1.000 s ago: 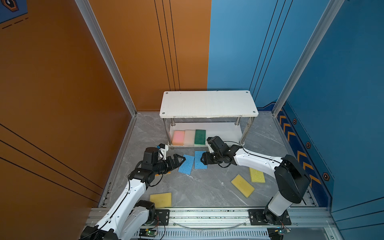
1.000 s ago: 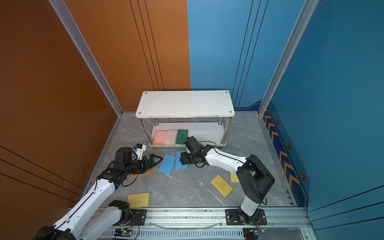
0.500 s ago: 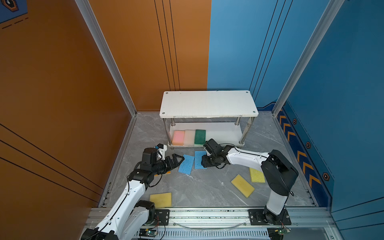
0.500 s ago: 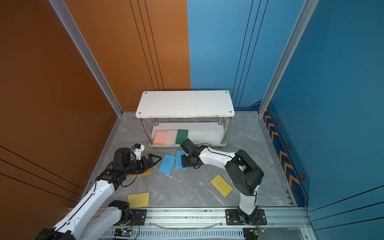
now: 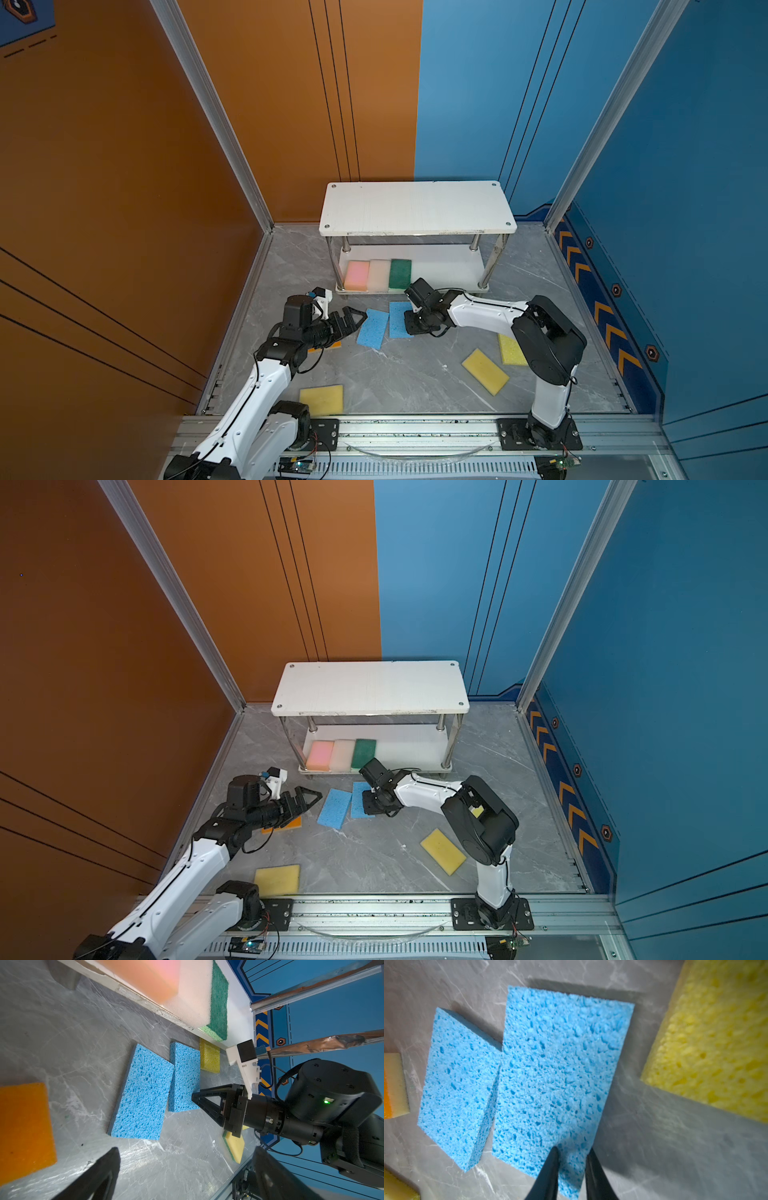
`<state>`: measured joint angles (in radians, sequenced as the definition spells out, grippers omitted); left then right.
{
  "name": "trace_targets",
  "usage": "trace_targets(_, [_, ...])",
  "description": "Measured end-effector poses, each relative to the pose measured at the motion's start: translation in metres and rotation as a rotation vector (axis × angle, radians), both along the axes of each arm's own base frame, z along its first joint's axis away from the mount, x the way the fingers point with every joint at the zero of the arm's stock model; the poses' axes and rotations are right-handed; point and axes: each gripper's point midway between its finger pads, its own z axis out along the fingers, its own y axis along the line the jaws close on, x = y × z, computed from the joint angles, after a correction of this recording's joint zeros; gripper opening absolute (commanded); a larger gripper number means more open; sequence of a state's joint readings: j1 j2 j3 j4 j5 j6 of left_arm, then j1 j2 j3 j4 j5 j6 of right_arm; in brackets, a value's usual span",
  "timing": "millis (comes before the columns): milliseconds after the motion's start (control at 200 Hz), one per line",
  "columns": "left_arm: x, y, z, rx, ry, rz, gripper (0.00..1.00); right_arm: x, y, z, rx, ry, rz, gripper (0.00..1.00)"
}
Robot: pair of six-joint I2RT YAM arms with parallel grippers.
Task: Place and organize the cleaning sponges onto the shelf
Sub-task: 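Lower the right gripper onto the blue sponge and close on it, then lift the blue sponge with the right gripper toward the left gripper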
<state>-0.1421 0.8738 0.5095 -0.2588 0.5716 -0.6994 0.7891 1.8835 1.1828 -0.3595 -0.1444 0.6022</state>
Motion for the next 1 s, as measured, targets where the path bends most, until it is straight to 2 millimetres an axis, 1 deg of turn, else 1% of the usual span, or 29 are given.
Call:
trace_targets(115, [0.0,-0.001,0.001,-0.005,-0.003,-0.005,1.0,-0.001,-0.003,0.0,0.001,0.002,-0.006,0.07])
trace_targets(220, [0.001,-0.002,0.001,-0.009,-0.006,-0.009,1.0,-0.01,-0.011,0.003,-0.001,0.006,-0.004,0.02])
trace_targets(385, [0.002,-0.005,0.001,-0.03,-0.021,-0.017,1.0,-0.032,-0.028,0.011,0.005,0.024,0.01,0.0])
trace_targets(485, [0.002,-0.01,-0.001,-0.054,-0.025,-0.029,1.0,-0.049,-0.037,0.021,0.025,0.039,0.031,0.0])
trace_targets(586, [0.003,-0.017,0.001,-0.087,-0.031,-0.048,0.99,-0.063,-0.044,0.037,0.058,0.036,0.058,0.0])
trace_targets(676, [0.005,-0.025,0.007,-0.124,-0.046,-0.069,0.99,-0.072,-0.047,0.058,0.112,0.016,0.074,0.0])
trace_targets(831, [0.008,-0.039,0.027,-0.203,-0.087,-0.096,0.99,-0.078,-0.044,0.097,0.216,-0.04,0.096,0.0])
trace_targets(926, [0.008,-0.05,0.04,-0.252,-0.109,-0.116,1.0,-0.08,-0.043,0.113,0.257,-0.061,0.105,0.0])
trace_targets(996, [0.004,-0.06,0.047,-0.28,-0.118,-0.143,0.99,-0.079,-0.04,0.125,0.285,-0.071,0.114,0.0])
